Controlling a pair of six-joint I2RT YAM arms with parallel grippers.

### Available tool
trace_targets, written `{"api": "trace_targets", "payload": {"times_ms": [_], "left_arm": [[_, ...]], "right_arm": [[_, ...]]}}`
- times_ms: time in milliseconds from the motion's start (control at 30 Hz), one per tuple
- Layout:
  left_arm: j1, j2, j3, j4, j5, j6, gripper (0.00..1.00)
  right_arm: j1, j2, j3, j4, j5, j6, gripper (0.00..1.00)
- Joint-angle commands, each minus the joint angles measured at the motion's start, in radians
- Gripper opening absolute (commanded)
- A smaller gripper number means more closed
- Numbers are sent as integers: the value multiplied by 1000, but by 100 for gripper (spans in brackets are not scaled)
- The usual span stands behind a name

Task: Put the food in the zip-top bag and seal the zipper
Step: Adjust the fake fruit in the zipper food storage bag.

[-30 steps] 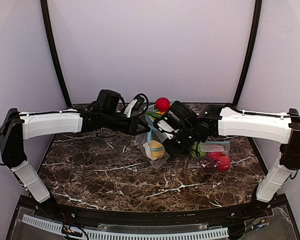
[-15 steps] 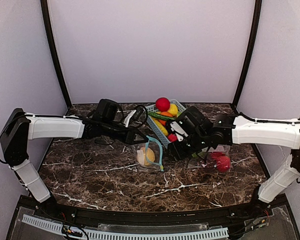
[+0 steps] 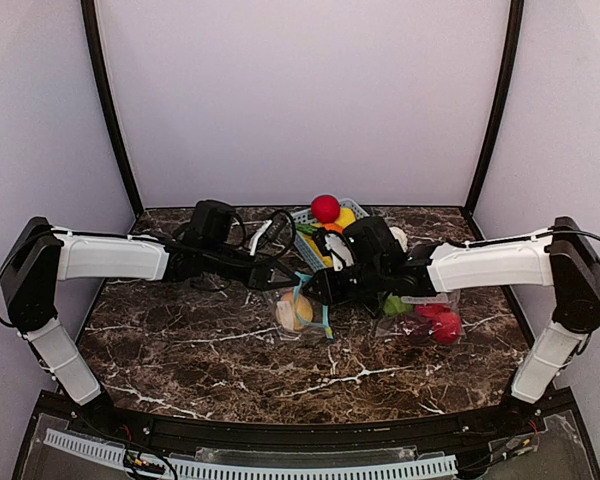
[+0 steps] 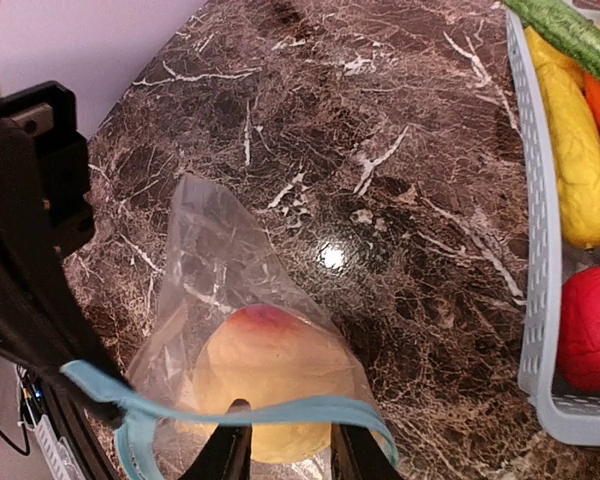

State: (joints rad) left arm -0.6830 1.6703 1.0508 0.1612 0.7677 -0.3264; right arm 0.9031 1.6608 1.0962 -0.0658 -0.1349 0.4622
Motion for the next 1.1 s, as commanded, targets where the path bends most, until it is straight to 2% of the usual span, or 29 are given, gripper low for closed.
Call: {"api": "trace_targets", "payload": {"times_ms": [0,467,833,1067], "left_arm": [[-2,-6,-16,43,37,-12,1],[-2,1,-22,84,57,-44,1],[0,-12,-34,170,59,-102,1],[27,-39,-29,138,46,-91,1]], "right_arm": [[-1,64,-26,184,-54,33,26],[9,184,-14,324,-232,8,34],[31,264,12,301,-252,5,34],[31,205,-1,263,-219,-1,36]]}}
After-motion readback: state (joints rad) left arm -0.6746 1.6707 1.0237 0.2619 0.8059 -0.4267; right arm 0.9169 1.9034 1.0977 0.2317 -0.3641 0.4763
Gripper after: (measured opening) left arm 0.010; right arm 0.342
